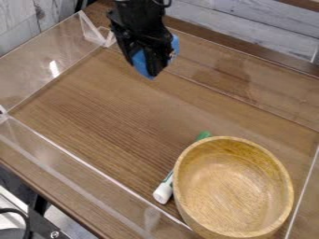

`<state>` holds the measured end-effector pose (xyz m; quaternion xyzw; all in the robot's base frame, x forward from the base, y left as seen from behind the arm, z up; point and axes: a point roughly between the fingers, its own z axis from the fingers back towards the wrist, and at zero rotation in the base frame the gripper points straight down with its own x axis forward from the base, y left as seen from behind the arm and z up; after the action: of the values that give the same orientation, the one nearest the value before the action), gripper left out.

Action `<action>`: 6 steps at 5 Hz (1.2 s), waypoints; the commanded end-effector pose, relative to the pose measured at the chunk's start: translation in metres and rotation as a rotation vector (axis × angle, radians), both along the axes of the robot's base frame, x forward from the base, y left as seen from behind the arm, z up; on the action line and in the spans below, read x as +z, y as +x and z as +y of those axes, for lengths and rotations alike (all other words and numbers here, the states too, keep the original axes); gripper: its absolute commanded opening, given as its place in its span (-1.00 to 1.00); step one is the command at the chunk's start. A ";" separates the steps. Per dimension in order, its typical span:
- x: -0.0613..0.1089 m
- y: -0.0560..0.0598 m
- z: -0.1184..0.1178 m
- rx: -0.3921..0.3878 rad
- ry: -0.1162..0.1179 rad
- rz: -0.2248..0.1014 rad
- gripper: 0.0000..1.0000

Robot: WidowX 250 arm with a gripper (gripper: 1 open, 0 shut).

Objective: Put the blue block in the brown bowl

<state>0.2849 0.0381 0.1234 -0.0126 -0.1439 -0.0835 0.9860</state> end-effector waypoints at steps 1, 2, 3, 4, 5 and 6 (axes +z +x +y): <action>0.018 -0.009 -0.014 -0.017 0.010 -0.050 -1.00; 0.020 -0.021 -0.029 -0.024 0.005 -0.048 -1.00; 0.022 -0.035 -0.047 -0.023 -0.004 -0.041 -1.00; 0.024 -0.049 -0.069 -0.034 -0.015 -0.027 -1.00; 0.024 -0.061 -0.094 -0.037 -0.028 -0.018 -1.00; 0.023 -0.073 -0.117 -0.042 -0.037 -0.012 -1.00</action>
<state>0.2076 -0.0778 0.1361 -0.0300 -0.1297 -0.1023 0.9858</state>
